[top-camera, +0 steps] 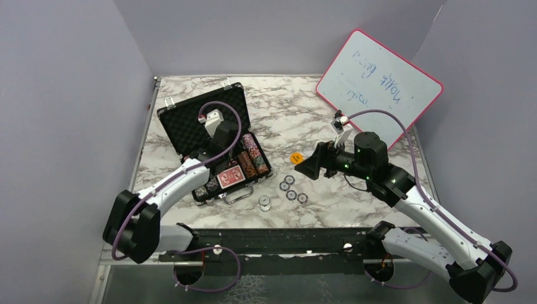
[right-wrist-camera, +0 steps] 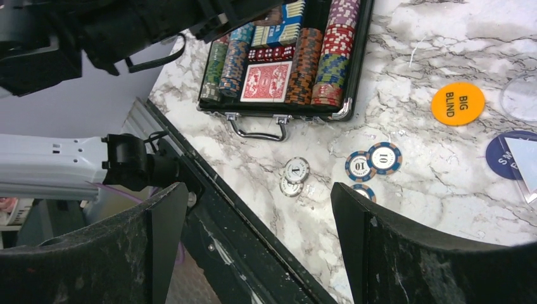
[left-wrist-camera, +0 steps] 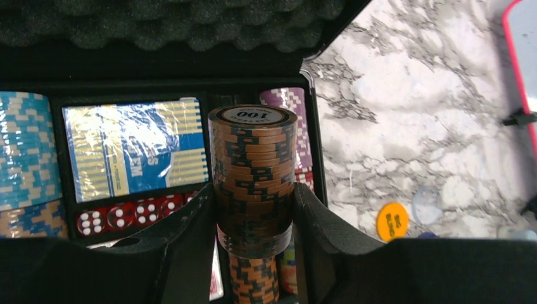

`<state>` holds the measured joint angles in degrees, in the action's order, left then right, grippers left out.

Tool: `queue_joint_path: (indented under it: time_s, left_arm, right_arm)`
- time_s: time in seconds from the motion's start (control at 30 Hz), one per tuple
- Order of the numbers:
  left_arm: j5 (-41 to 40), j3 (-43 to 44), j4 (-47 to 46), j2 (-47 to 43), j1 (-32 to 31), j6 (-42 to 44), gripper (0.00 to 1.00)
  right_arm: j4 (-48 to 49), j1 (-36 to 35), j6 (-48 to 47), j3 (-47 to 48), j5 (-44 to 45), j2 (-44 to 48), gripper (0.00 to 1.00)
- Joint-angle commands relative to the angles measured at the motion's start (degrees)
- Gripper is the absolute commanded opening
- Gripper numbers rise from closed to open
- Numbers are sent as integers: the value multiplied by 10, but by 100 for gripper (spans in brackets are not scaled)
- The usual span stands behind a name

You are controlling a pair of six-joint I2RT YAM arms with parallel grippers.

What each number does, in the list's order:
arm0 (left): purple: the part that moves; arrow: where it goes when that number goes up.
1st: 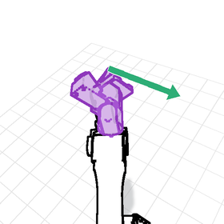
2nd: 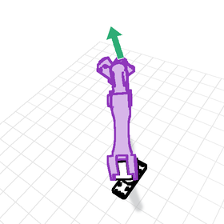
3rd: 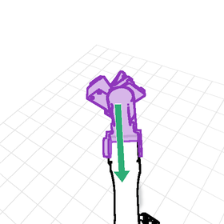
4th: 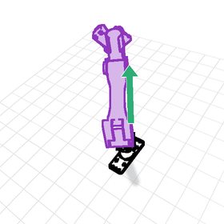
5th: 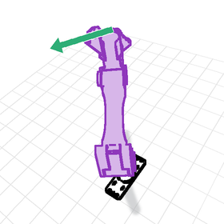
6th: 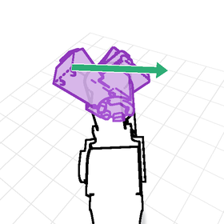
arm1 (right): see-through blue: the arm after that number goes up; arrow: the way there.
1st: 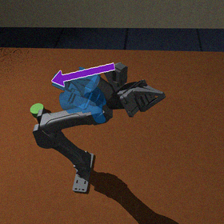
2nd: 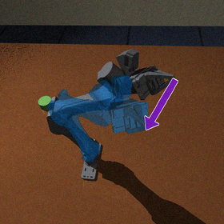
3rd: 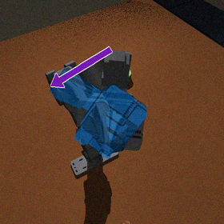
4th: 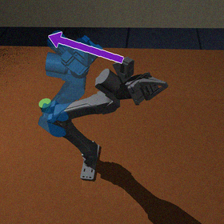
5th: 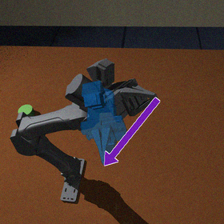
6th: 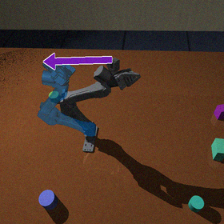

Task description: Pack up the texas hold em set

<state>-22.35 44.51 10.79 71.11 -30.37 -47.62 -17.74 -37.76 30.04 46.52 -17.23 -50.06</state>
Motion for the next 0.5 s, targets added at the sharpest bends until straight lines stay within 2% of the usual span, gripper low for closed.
queue_joint_path:
  time_s: [0.0, 0.33, 0.47]
  left_arm:
    - [-44, 62, -44, 51, 7, 8, 0]
    - [-36, 130, -3, 145, 16, 4, 0]
    - [-32, 128, 8, 163, 16, -6, 0]
  right_arm:
    - [-6, -1, 18, -2, 15, 17, 85]
    - [-23, -1, 11, 13, 7, -6, 85]
    - [-17, -1, 12, 12, -4, -15, 84]
